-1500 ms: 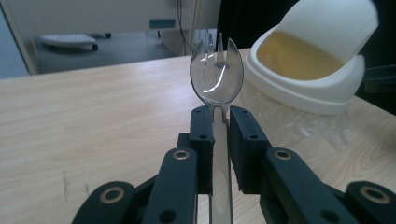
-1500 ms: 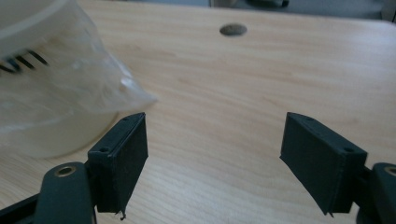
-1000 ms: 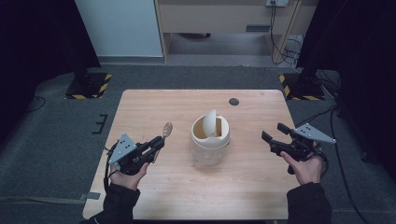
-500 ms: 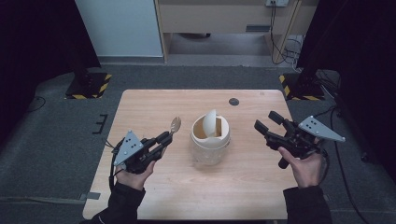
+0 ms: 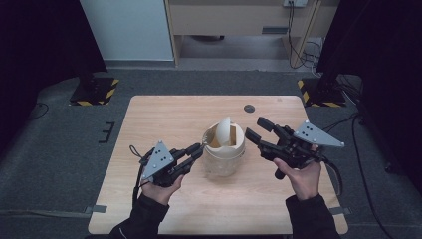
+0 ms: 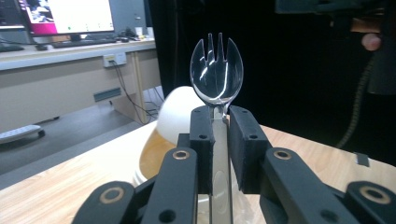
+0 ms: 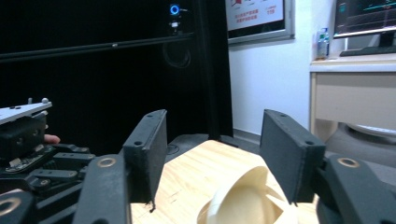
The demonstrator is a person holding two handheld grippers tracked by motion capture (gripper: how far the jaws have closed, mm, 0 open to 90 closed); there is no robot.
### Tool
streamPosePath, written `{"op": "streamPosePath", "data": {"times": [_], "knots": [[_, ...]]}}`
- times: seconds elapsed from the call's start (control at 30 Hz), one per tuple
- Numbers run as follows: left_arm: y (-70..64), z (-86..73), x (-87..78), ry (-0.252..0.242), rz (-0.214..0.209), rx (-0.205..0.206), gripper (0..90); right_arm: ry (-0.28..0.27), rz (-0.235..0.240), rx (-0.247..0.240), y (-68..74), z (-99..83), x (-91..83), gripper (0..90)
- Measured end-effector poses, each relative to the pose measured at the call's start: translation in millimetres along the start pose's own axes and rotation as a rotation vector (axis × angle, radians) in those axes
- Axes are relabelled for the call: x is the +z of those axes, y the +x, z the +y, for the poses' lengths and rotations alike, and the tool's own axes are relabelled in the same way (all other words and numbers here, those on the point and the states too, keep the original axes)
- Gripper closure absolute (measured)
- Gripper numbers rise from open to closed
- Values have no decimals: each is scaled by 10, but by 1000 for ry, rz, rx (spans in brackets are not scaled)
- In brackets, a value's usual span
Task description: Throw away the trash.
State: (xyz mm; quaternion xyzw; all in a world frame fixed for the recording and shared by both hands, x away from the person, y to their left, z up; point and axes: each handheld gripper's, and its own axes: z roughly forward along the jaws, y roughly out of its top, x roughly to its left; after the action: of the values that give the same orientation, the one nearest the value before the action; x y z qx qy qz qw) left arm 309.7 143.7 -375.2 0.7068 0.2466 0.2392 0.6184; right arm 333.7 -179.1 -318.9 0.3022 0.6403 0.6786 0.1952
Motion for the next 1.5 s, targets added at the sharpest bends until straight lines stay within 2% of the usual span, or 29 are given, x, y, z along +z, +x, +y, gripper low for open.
{"op": "streamPosePath", "data": {"times": [0.07,0.27,0.43,0.5,0.63,0.83,0.93,0.97,1.0,1.03,1.07,1.1,1.13,1.17,1.2,1.27,1.37,1.5], "knots": [[-21,-12,13,1,-5,3,796,5,12,8,32,-38,25,446],[-138,-31,75,-2,-22,57,796,39,57,28,107,-130,96,496],[-174,-8,79,-21,-24,64,796,51,88,56,145,-175,145,518],[-204,-4,95,-22,-31,70,796,48,108,83,173,-193,165,530],[-231,-1,112,-24,-39,70,796,57,117,80,207,-207,186,533],[-289,-6,136,-27,-43,90,796,77,151,112,250,-271,247,541],[-310,-4,140,-30,-42,94,796,96,165,122,268,-303,272,594],[-310,-4,140,-30,-42,94,796,96,165,122,268,-303,272,594],[-317,-6,139,-31,-37,95,796,106,172,124,273,-311,274,641],[-317,-6,139,-31,-37,95,796,106,172,124,273,-311,274,641],[-317,-8,139,-30,-37,97,796,110,176,126,278,-316,273,698],[-319,-10,142,-29,-36,96,796,110,176,126,278,-316,273,698],[-321,-14,143,-30,-35,98,796,111,176,118,278,-317,267,771],[-322,-17,145,-28,-35,99,796,111,176,118,278,-317,267,771],[-324,-22,147,-30,-38,98,816,111,180,116,281,-318,264,845],[-323,-24,147,-30,-45,93,835,110,169,102,284,-322,259,860],[-322,-30,147,-30,-47,89,800,114,161,84,276,-324,256,869],[-295,-66,106,-10,-46,74,762,94,144,58,259,-291,223,876]]}}
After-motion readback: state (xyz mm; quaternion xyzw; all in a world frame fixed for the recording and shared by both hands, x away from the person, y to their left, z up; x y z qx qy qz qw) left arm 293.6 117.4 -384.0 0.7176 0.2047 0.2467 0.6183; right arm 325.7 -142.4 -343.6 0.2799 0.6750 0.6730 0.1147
